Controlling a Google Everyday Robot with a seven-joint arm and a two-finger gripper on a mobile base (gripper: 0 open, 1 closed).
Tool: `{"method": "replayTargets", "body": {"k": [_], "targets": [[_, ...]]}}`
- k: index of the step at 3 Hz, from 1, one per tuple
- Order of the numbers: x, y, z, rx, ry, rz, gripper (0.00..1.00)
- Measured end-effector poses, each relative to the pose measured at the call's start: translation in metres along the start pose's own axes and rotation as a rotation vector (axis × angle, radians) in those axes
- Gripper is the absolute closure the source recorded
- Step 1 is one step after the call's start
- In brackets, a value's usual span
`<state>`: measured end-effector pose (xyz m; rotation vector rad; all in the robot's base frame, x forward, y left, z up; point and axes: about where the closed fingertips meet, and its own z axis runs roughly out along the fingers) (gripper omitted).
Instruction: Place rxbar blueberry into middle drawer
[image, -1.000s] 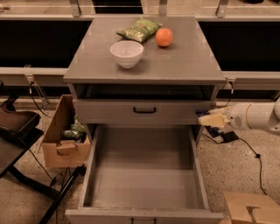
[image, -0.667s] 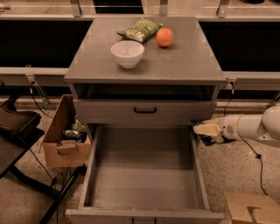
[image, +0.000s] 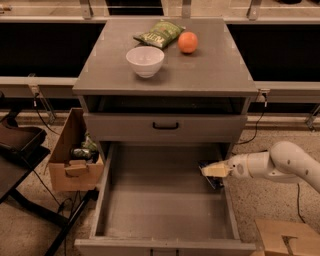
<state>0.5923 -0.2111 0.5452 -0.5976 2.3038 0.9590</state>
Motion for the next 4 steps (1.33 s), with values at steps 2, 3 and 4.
{"method": "replayTargets", "body": {"k": [2, 3, 4], "targets": [[0.047, 0.019, 0.033, -0.015, 0.072, 0.053, 1.00], [0.055, 0.022, 0.039, -0.002, 0.092, 0.052, 1.00], [0.060, 0.024, 0.041, 0.007, 0.104, 0.052, 1.00]]}}
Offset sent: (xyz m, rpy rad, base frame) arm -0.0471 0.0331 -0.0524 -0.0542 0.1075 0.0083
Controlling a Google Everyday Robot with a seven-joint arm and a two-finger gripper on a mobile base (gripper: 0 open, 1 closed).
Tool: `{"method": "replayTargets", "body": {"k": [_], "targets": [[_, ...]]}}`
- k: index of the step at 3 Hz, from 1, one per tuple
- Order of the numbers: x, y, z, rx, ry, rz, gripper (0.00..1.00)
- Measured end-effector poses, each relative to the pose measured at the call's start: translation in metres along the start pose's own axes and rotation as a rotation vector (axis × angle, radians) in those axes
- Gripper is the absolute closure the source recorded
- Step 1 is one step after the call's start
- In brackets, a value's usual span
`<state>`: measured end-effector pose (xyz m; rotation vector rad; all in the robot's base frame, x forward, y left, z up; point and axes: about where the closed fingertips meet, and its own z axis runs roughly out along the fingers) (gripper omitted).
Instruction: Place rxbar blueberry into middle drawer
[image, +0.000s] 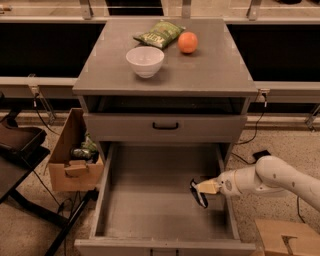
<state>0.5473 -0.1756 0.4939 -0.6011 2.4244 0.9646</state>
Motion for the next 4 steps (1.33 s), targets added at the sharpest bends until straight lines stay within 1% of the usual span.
{"method": "replayTargets", "body": {"k": [1, 4], "targets": [[0.0009, 0.0004, 0.0008, 0.002, 0.002, 0.000, 0.87], [0.0009, 0.0004, 0.0008, 0.001, 0.002, 0.000, 0.18]]}}
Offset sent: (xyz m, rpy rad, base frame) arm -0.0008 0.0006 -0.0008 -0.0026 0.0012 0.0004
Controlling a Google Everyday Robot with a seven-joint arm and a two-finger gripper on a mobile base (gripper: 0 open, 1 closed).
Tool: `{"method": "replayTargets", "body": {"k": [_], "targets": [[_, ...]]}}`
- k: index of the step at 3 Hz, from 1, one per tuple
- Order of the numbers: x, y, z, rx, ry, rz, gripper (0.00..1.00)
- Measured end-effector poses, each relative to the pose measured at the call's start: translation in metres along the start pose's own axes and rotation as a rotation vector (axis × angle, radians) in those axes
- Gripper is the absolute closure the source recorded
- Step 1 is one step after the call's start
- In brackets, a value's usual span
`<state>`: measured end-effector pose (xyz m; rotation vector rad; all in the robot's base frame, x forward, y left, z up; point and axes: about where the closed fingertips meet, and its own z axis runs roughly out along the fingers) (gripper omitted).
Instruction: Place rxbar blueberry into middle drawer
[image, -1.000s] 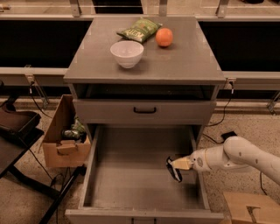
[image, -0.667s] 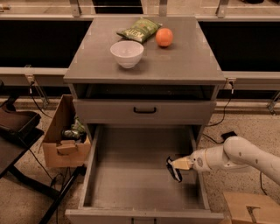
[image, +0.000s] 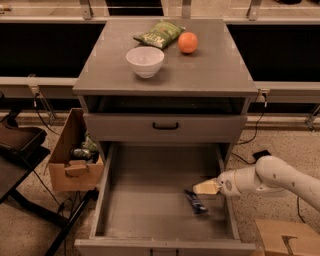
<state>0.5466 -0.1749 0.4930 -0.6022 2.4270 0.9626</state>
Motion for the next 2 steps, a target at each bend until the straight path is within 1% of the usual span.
{"method": "replayTargets", "body": {"k": [1, 2], "targets": [[0.0000, 0.0000, 0.0000, 0.000, 0.000, 0.000, 0.00], [0.0000, 0.0000, 0.0000, 0.000, 0.000, 0.000, 0.00]]}}
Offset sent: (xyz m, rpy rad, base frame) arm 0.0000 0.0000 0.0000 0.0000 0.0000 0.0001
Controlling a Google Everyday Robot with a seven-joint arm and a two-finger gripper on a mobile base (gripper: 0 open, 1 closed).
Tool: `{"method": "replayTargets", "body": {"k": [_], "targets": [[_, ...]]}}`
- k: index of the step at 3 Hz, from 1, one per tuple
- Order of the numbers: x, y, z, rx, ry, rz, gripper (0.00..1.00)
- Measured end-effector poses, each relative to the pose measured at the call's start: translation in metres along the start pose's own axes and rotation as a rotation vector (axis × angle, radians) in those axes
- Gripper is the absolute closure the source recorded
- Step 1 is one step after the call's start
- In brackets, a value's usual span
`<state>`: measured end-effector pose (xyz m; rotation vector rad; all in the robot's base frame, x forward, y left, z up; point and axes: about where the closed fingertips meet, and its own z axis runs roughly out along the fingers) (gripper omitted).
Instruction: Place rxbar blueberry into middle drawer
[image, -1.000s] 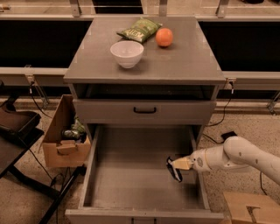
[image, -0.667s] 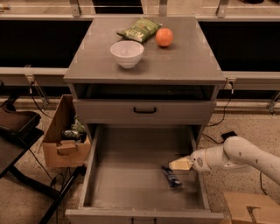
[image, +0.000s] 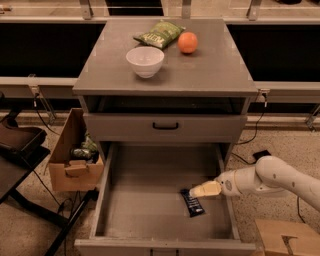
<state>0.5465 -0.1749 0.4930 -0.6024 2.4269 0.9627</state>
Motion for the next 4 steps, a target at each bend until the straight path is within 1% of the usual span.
{"method": "replayTargets", "body": {"k": [1, 2, 3, 4], "targets": [[-0.002, 0.013, -0.028, 0.002, -0.004, -0.055, 0.00], [0.008, 0.042, -0.096, 0.024, 0.073, -0.123, 0.00], [-0.016, 0.077, -0.177, 0.080, 0.172, -0.195, 0.00], [-0.032, 0.115, -0.235, 0.167, 0.245, -0.270, 0.00]]}}
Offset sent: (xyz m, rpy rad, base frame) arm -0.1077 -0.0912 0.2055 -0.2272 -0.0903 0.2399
